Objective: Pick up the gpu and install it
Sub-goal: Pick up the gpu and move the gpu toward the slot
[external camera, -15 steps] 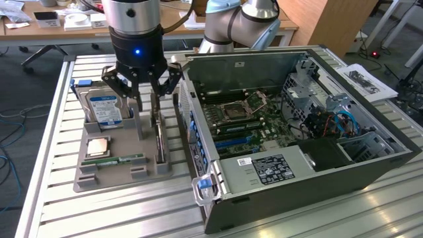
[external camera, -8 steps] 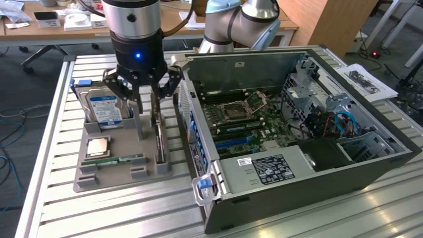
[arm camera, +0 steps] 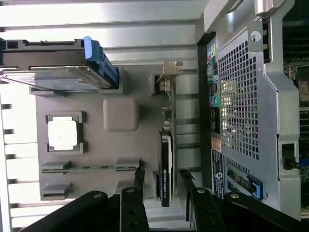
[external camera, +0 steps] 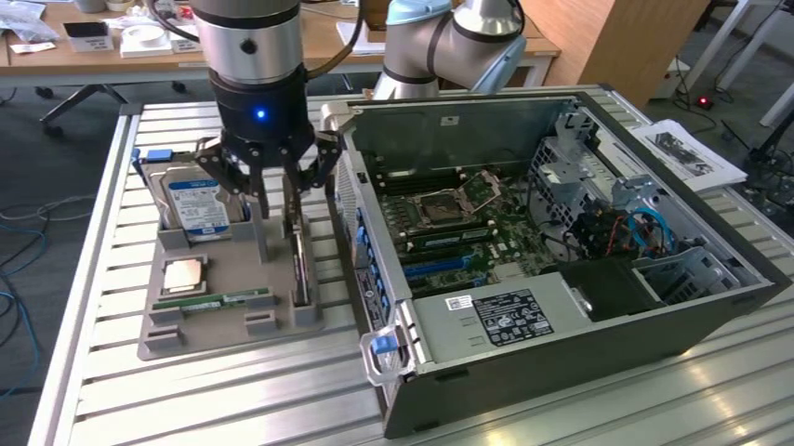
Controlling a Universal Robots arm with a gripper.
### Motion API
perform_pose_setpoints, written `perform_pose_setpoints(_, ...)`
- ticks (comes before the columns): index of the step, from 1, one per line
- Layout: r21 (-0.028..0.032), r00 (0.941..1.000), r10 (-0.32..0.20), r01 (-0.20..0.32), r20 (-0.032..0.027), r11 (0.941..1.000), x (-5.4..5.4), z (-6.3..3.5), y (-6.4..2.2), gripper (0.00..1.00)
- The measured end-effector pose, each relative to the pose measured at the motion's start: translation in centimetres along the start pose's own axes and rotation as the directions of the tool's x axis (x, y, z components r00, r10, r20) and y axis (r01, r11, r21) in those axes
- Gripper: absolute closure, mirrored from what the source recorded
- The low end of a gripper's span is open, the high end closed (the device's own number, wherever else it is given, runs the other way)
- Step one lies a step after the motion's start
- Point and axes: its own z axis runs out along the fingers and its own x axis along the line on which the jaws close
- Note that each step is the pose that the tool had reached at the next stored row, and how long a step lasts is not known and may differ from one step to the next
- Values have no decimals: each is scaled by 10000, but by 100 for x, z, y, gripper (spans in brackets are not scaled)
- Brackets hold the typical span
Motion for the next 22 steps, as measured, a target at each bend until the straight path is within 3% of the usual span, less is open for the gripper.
perform_pose_setpoints(22,3,10000,0,0,-3,10000,6,236,-9,58)
